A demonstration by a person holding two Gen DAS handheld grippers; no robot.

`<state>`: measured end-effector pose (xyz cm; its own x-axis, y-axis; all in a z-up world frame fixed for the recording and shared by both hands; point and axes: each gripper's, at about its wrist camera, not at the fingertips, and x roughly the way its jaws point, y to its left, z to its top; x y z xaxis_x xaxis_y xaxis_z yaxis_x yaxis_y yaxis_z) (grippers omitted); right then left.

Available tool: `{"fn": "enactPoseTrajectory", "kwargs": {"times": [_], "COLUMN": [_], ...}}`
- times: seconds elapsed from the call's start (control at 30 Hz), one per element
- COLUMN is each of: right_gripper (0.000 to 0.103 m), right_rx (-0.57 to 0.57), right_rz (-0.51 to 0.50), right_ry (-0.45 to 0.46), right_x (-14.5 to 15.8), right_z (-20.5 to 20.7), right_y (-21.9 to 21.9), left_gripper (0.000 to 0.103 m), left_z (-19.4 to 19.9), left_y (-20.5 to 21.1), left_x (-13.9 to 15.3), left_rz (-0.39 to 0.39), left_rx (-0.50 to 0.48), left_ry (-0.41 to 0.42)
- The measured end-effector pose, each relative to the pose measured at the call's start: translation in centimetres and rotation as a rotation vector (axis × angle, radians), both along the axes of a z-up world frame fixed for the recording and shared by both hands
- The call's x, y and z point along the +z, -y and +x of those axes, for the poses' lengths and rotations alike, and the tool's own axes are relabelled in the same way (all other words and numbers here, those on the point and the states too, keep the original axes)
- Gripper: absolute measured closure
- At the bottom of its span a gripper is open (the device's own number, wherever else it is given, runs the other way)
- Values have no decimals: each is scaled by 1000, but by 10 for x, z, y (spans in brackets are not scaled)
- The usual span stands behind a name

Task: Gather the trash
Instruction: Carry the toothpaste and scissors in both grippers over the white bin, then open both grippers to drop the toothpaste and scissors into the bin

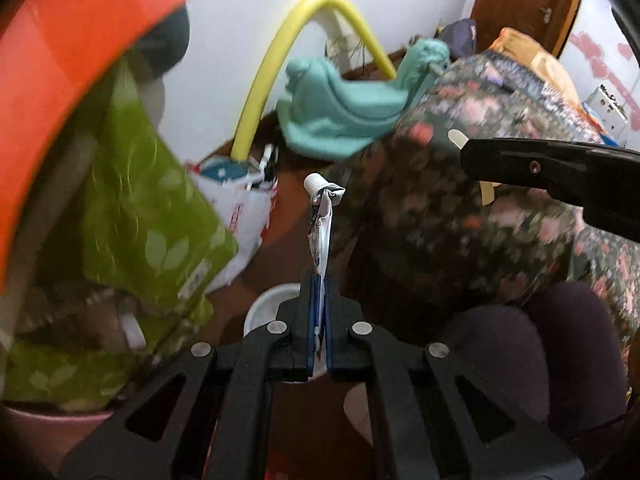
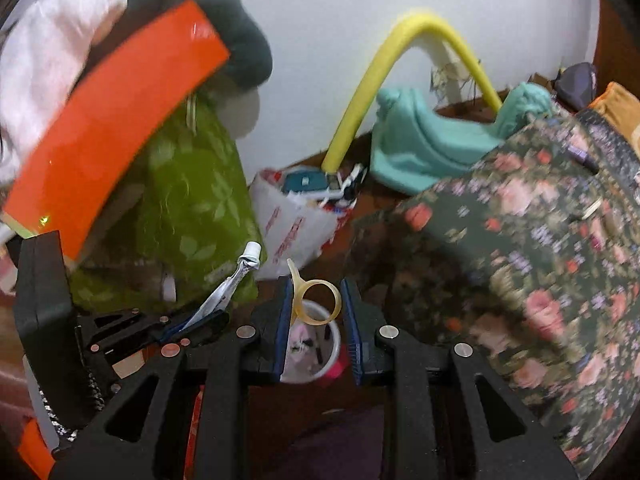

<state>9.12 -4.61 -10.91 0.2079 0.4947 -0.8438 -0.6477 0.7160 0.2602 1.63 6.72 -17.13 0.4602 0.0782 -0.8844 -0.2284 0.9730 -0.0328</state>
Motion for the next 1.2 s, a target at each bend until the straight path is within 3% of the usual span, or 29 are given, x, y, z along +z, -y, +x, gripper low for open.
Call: {"fn": "enactPoseTrajectory", "kwargs": {"times": [0.5,0.73,0.93,1.0,1.07,1.2], "right_gripper": [81,80,78,64,57,56], "right_rx": [97,114,92,94,92,92], "right_rz": [-154,-221,-212,-214,-220,-217], "right_ry": [-255,-353,-501,-507,-487,-465], "right_x": [-108,-145,-169,-170,-168,-159], "right_z": [-12,-4,11,11,12,15], "right_y": [-63,-84,-92,-92,-92,-90], "left_gripper": [100,100,100,100,101,96], "left_z": [-28,-23,-13,-11,-9,-5], "left_y": [-47,-60,-65,-68,-70,-72], "left_x": [-121,-145,-155,-158,-161,-162], "left_rz": [-138,-171,-169,-180,-192,-190], "left_rx": [152,189,194,202,211,226], "left_ry": [-243,-286,-302,-307,-311,-304]}}
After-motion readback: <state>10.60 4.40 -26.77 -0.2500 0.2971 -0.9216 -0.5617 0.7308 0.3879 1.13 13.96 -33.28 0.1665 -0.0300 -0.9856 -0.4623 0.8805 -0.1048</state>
